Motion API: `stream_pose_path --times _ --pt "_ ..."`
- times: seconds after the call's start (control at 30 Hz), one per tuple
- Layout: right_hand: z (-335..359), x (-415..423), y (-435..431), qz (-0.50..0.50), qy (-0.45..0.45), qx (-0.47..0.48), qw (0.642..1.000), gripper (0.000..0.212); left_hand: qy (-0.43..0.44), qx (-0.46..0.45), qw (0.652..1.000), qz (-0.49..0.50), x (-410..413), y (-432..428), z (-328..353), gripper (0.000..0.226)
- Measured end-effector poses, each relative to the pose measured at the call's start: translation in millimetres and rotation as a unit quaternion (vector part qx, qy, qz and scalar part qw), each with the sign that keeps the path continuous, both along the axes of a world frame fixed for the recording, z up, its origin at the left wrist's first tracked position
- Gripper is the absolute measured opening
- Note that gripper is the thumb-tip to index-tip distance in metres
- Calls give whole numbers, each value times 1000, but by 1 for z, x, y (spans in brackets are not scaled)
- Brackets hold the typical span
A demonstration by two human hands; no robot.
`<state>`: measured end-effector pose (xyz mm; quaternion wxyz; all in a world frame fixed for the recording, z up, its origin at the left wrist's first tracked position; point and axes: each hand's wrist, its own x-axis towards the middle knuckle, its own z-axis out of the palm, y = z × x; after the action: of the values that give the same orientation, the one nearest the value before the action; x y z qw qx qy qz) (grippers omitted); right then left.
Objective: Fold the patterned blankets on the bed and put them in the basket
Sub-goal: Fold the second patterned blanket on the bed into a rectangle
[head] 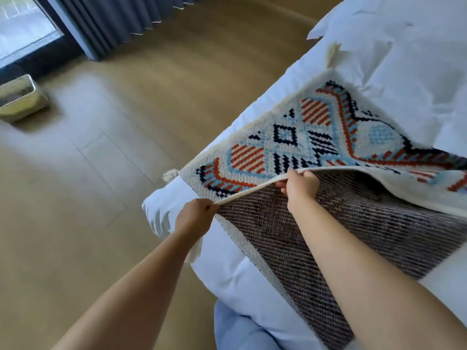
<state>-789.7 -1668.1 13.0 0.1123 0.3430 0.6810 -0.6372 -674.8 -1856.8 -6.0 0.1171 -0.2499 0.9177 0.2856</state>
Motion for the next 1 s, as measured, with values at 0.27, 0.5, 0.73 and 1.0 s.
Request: stream_pose_path --times 0.27,0.5,0.73,1.0 --pt "-40 -67 -126 133 -11 37 990 21 -173 -118 974 -88 -75 -135 -38 27" --pt "-87 -104 -196 165 -19 108 980 30 -183 -130 963 -149 -107 -203 -86 28" --pt "-126 -126 -229 67 -41 203 976 32 -123 -40 964 -233 -145 -218 -135 38" --pt "-151 -135 -262 42 -78 241 966 26 -177 26 955 -236 -166 -253 -154 45"
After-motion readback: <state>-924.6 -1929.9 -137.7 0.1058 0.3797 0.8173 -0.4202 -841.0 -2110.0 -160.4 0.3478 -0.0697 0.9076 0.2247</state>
